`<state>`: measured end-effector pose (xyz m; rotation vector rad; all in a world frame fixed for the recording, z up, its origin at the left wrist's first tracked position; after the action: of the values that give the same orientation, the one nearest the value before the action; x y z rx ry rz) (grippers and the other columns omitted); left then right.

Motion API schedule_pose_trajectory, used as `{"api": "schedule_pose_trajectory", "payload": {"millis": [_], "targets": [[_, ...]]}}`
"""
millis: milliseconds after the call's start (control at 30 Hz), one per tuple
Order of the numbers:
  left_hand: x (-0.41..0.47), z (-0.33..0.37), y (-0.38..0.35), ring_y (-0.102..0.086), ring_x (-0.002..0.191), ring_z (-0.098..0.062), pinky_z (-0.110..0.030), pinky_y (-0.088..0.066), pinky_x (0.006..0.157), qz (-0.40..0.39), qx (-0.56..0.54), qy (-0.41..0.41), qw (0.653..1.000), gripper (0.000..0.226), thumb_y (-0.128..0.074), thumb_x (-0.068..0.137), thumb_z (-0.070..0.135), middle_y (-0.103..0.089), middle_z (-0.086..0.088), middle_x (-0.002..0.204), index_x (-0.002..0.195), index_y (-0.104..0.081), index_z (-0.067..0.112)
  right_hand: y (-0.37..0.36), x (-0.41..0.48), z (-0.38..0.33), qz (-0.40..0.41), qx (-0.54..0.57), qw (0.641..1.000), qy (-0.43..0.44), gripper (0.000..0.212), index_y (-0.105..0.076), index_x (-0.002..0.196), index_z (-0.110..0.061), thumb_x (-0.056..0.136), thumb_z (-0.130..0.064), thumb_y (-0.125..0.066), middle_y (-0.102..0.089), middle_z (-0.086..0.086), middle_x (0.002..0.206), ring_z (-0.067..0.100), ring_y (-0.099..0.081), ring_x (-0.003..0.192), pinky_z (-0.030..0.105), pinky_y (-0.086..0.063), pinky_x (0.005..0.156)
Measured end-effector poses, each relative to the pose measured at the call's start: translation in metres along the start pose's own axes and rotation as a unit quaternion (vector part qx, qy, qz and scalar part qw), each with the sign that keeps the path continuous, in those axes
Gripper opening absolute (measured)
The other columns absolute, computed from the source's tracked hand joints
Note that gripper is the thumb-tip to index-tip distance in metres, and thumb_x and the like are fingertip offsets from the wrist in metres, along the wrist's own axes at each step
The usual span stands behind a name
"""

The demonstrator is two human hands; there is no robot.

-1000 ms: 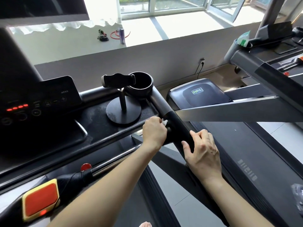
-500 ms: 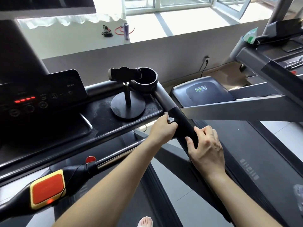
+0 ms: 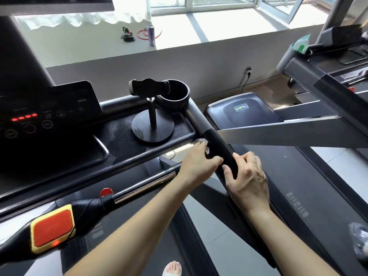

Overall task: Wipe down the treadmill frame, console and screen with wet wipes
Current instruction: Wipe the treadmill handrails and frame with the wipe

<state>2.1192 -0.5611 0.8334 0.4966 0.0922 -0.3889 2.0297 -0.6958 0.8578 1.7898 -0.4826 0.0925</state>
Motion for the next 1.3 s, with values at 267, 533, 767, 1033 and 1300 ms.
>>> {"api": "schedule_pose_trajectory", "payload": {"millis": [267, 533, 767, 1033, 1300], "targets": [[0.017, 0.005, 0.015, -0.063, 0.065, -0.013, -0.027, -0.045, 0.058, -0.018, -0.006, 0.1, 0.995, 0.05, -0.072, 0.082, 0.064, -0.062, 0.011, 0.058, 0.065, -0.06, 0.019, 0.0, 0.0, 0.001, -0.001, 0.002, 1.0, -0.001, 0.039, -0.063, 0.12, -0.006, 0.092, -0.033, -0.067, -0.052, 0.009, 0.103, 0.031, -0.051, 0.099, 0.045, -0.054, 0.075], [-0.006, 0.007, 0.011, -0.057, 0.087, -0.01, -0.032, -0.046, 0.086, 0.08, 0.036, -0.027, 0.996, 0.022, -0.071, 0.09, 0.039, -0.063, 0.011, 0.092, 0.095, -0.064, 0.019, 0.003, 0.0, -0.002, 0.0, 0.004, 1.0, -0.006, 0.032, -0.064, 0.111, -0.007, 0.092, -0.033, -0.068, -0.052, 0.009, 0.101, 0.03, -0.052, 0.097, 0.043, -0.053, 0.075], [-0.027, 0.008, 0.006, -0.066, 0.1, -0.023, -0.026, -0.05, 0.094, 0.227, 0.109, -0.253, 0.934, 0.016, -0.07, 0.089, 0.0, -0.073, -0.006, 0.111, 0.102, -0.076, 0.007, 0.007, 0.002, -0.001, -0.007, 0.055, 0.997, -0.054, 0.027, -0.067, 0.11, -0.011, 0.088, -0.027, -0.066, -0.055, 0.006, 0.101, 0.028, -0.053, 0.103, 0.04, -0.05, 0.081], [-0.023, 0.022, -0.004, -0.059, 0.077, -0.022, -0.035, -0.049, 0.072, 0.204, 0.104, -0.294, 0.928, 0.015, -0.066, 0.089, 0.001, -0.063, -0.002, 0.087, 0.099, -0.067, 0.011, 0.012, 0.001, 0.007, 0.025, 0.129, 0.987, -0.092, 0.031, -0.071, 0.106, -0.009, 0.089, -0.019, -0.047, -0.066, 0.006, 0.104, 0.027, -0.059, 0.103, 0.037, -0.046, 0.088], [-0.06, -0.035, -0.064, -0.073, 0.085, -0.013, -0.03, -0.058, 0.084, 0.141, -0.32, 0.064, 0.935, 0.012, -0.069, 0.093, 0.003, -0.075, 0.002, 0.089, 0.094, -0.071, 0.015, 0.03, -0.015, 0.005, -0.046, 0.091, 0.992, -0.08, 0.036, -0.067, 0.123, -0.009, 0.089, -0.011, -0.054, -0.067, 0.009, 0.118, 0.032, -0.062, 0.108, 0.043, -0.048, 0.095]]}}
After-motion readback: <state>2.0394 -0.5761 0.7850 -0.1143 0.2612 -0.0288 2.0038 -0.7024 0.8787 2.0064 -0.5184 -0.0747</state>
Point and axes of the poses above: each hand's wrist, its own x-axis towards the middle knuckle, its own y-axis out of the back of the hand, z = x × y, the point moved 6 cm from there along x, towards the middle knuckle
